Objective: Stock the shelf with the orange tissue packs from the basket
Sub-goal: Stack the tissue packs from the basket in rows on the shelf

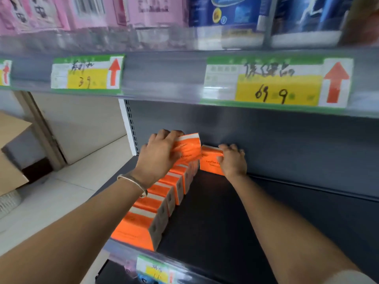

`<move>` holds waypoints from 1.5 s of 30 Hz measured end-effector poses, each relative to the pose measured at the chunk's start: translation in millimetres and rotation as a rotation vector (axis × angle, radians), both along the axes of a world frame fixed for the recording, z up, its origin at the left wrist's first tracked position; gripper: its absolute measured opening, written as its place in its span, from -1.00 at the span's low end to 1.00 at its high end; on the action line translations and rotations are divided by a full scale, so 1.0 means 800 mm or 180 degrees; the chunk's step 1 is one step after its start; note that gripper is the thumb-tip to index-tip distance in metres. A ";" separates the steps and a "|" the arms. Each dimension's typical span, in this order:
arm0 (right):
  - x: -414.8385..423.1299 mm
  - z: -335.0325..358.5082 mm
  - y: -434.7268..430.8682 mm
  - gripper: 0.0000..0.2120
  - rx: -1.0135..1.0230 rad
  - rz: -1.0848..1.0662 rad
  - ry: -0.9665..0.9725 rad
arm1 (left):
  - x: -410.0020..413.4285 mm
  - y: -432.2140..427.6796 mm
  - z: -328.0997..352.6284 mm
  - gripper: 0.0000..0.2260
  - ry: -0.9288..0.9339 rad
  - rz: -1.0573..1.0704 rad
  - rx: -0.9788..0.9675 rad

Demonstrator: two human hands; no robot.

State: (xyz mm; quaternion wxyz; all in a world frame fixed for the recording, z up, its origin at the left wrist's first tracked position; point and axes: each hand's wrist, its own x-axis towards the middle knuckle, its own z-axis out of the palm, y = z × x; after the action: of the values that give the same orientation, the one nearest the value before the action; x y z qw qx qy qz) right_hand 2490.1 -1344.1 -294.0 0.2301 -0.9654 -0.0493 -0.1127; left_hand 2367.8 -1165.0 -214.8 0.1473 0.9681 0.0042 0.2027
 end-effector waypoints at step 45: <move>-0.068 -0.009 0.006 -0.51 -0.1196 -0.0059 -0.0546 | -0.032 0.012 -0.051 -0.71 0.0497 -0.0343 0.0100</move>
State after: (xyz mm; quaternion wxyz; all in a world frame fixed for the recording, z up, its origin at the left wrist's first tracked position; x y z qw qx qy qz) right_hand 2435.7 -1339.1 -301.2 0.0399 -0.9786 -0.0800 -0.1854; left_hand 2342.0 -1155.3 -255.4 0.1420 0.9820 -0.0396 0.1184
